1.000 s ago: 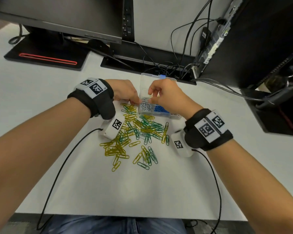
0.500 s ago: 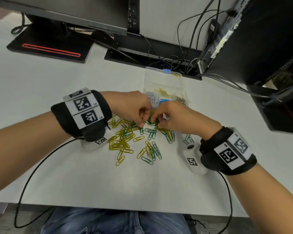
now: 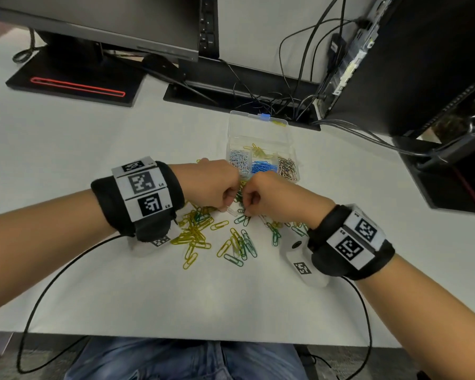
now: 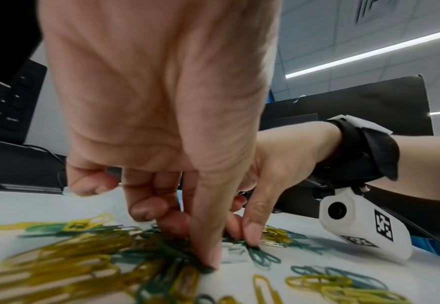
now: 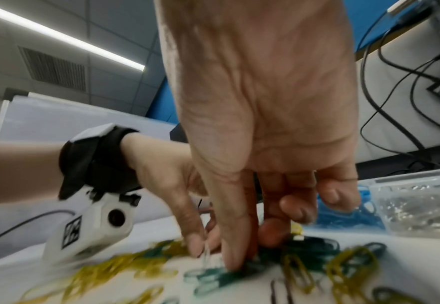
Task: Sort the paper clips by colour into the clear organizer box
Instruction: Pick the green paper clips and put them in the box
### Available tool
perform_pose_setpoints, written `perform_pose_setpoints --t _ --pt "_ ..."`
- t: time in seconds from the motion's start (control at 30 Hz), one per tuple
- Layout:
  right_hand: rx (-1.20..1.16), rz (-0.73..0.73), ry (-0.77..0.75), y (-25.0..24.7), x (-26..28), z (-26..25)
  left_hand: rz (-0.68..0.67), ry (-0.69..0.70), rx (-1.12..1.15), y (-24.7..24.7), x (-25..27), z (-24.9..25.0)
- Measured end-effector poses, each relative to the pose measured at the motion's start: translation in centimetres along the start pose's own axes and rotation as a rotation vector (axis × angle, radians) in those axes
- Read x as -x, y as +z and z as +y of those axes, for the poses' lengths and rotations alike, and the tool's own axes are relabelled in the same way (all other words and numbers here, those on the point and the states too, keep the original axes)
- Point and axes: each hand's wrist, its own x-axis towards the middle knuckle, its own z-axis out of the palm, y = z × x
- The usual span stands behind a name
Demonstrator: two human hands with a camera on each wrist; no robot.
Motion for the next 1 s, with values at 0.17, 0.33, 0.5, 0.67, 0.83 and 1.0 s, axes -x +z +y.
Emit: perform_pose_setpoints --t 0.17,0.33,0.5,0.67,0.83,1.0 --pt "0.057 -0.001 0.058 -0.4 0.8 1.5 0.026 0.007 0.069 -0.4 0.7 -1.3" --pt "0.012 0.118 0.027 -0.4 1.0 1.4 0.056 -0.045 0.063 -1.3 0.9 -1.6" --pt "0.083 -0.003 0.045 0.1 0.3 0.3 0.339 -0.227 0.084 -2.7 -0.1 -2.1" --pt "0.08 -0.031 0.04 0.1 0.3 0.3 0.456 -0.346 0.129 -2.3 -2.4 -2.4" --pt "-0.191 0.087 0.096 -1.0 0.8 1.6 0.473 -0.297 0.196 -2.1 -2.7 -2.5" --pt "-0.323 0.147 0.189 -2.0 1.6 2.9 0.348 -0.041 0.181 -1.7 -1.0 -1.2"
